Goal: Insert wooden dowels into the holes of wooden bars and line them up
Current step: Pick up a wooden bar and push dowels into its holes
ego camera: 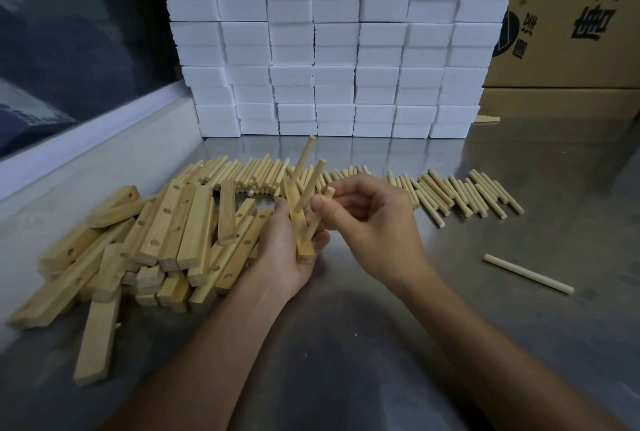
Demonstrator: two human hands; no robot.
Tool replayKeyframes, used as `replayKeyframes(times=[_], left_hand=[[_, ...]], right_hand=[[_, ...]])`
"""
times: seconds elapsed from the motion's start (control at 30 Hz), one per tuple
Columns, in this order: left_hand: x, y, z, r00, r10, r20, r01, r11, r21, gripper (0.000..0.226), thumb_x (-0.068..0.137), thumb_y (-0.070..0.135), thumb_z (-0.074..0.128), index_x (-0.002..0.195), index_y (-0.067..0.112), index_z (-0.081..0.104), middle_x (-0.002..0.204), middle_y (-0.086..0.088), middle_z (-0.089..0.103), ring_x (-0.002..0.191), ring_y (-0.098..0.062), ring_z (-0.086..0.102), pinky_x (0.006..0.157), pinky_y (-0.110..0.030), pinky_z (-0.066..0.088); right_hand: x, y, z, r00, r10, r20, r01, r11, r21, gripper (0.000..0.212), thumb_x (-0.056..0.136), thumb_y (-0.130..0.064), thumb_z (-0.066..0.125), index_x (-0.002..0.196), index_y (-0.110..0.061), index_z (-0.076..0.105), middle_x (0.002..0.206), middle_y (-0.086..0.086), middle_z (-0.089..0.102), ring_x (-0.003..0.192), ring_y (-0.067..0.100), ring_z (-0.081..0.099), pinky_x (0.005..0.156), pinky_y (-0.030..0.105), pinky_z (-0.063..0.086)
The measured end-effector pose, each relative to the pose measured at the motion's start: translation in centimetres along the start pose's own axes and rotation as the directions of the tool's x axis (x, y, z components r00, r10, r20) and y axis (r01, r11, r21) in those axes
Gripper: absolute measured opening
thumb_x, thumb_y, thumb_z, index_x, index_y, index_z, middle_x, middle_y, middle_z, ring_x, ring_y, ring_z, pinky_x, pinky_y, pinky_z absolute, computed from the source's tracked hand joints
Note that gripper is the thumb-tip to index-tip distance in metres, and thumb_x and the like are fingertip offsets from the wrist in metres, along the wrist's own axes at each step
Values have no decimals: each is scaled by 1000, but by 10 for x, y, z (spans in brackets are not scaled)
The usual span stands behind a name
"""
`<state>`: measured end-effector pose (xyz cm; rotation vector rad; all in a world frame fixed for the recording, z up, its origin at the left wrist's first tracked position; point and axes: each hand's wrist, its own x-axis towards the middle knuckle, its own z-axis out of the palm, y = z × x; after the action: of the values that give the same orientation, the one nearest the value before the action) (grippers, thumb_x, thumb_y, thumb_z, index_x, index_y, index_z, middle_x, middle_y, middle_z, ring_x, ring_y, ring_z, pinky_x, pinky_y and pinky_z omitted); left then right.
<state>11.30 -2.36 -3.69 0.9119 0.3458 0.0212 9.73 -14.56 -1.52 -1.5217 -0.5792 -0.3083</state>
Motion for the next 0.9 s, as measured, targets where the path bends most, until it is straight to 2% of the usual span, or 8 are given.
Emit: replayKeyframes(times=[0.23,0.33,0.47,0.63,0.7,0.77,0.83,0.9], left_hand=[[0,3,2,998,-69,8,69,993,-94,68,102,55,30,123,-3,58,137,-26,55,124,-40,57,108,-46,41],[-1,3,4,998,-54,18,56,989,-140,63,101,52,37,126,-4,52,130,-30,57,117,-39,61,100,-51,49],[-1,2,5,998,37,50,-30,990,-135,49,105,39,36,131,-1,49,108,-23,70,84,-33,74,63,-40,61],[3,-3,4,976,216,1,-211,951,226,32,104,30,46,118,4,59,97,-15,70,77,-24,71,69,-39,61],[5,-7,0,922,383,47,-343,757,556,20,102,27,52,115,15,60,93,-4,66,71,-18,66,69,-40,61],[5,-9,-5,802,543,247,-498,379,780,8,99,24,54,100,25,62,85,5,64,71,-10,62,68,-33,57],[6,-11,-7,684,580,443,-565,36,824,13,97,20,55,86,23,62,77,9,61,68,-4,56,60,-21,42],[8,-11,-6,652,548,524,-555,-125,822,16,96,20,54,81,20,59,74,8,58,65,-10,52,57,-24,35]], right_hand=[[-3,9,-5,997,78,18,-68,943,-326,27,80,-40,81,89,-19,66,83,-6,69,74,13,68,67,31,58],[-1,13,-12,974,214,69,-168,895,-413,31,80,-48,78,92,-22,68,87,-7,69,80,12,68,76,41,58],[5,17,-21,967,247,64,-198,885,-422,13,83,-32,79,87,-20,76,80,-6,73,76,10,68,77,35,58],[19,21,-35,968,249,-31,-237,867,-438,9,84,-24,79,85,-16,77,74,-1,73,70,11,67,67,25,54],[31,24,-40,968,246,-48,-239,851,-468,9,86,-22,77,87,-13,76,76,-1,74,72,12,69,71,27,57],[48,31,-44,967,247,-60,-243,826,-508,7,87,-20,76,88,-13,75,78,-1,74,72,13,70,72,31,58],[71,42,-43,966,245,-81,-247,782,-573,7,87,-22,76,91,-16,75,81,0,74,70,10,67,68,29,56],[99,55,-40,965,244,-99,-254,760,-598,11,87,-24,76,95,-17,75,86,0,73,78,10,67,74,27,56]])
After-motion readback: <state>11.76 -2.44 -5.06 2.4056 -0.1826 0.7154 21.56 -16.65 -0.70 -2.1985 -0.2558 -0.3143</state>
